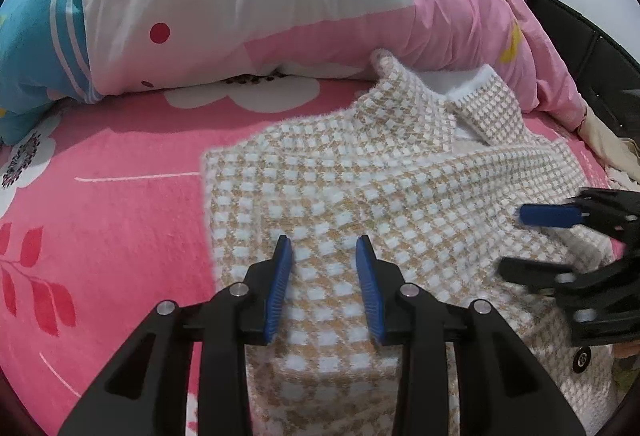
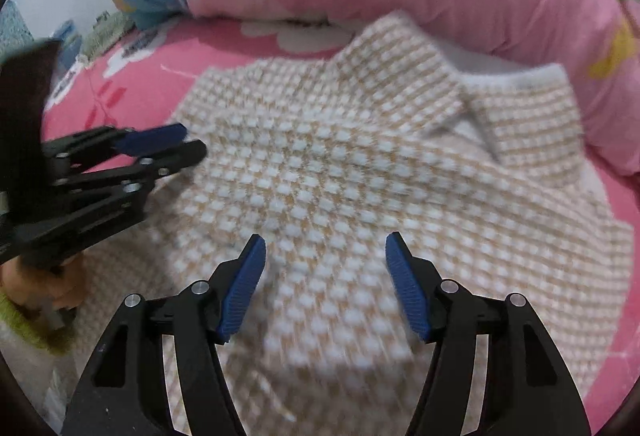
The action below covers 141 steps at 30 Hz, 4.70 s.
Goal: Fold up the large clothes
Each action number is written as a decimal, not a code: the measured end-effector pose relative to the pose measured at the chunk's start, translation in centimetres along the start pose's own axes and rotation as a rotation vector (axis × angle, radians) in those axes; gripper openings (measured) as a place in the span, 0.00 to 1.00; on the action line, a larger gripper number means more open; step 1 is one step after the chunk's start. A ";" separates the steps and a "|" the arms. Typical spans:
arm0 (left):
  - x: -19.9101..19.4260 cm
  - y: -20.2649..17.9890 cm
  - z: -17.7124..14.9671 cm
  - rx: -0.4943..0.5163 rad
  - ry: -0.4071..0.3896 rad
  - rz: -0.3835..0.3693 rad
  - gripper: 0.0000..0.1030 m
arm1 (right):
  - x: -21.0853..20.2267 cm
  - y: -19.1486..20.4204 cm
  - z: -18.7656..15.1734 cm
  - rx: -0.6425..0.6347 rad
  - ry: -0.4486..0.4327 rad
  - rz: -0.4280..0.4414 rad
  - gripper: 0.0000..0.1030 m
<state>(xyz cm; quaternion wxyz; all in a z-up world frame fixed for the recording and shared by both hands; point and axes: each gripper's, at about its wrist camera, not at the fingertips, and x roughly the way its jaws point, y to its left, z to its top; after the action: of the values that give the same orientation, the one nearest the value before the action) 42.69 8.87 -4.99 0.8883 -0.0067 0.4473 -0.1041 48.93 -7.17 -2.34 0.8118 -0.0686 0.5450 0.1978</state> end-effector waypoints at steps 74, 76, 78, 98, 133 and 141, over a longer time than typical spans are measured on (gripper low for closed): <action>-23.3 -10.3 -37.9 0.000 -0.010 0.144 0.77 | -13.7 -2.5 -41.9 0.399 -0.150 -0.198 0.93; -22.9 -10.6 -38.5 0.029 0.007 0.149 0.73 | -13.7 -2.5 -42.1 0.397 -0.149 -0.202 0.93; -22.2 -11.0 -39.0 0.039 0.024 0.167 0.70 | -13.8 -2.6 -42.0 0.394 -0.145 -0.204 0.93; -20.3 -10.4 -39.9 0.083 -0.044 0.263 0.61 | -19.1 -6.0 -46.7 0.551 -0.116 -0.058 0.93; -20.4 -12.6 -39.8 0.156 -0.050 0.277 0.59 | -15.7 -8.2 -50.0 0.849 -0.098 0.416 0.90; -20.1 -12.4 -39.7 0.158 -0.049 0.294 0.59 | -15.4 -8.2 -49.2 0.850 -0.095 0.423 0.90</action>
<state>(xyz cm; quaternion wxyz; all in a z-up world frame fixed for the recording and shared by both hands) -2.77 3.79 -11.51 0.9022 0.1260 0.4123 -0.0075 4.98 -34.57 -8.67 0.7339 0.3912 0.5419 0.1214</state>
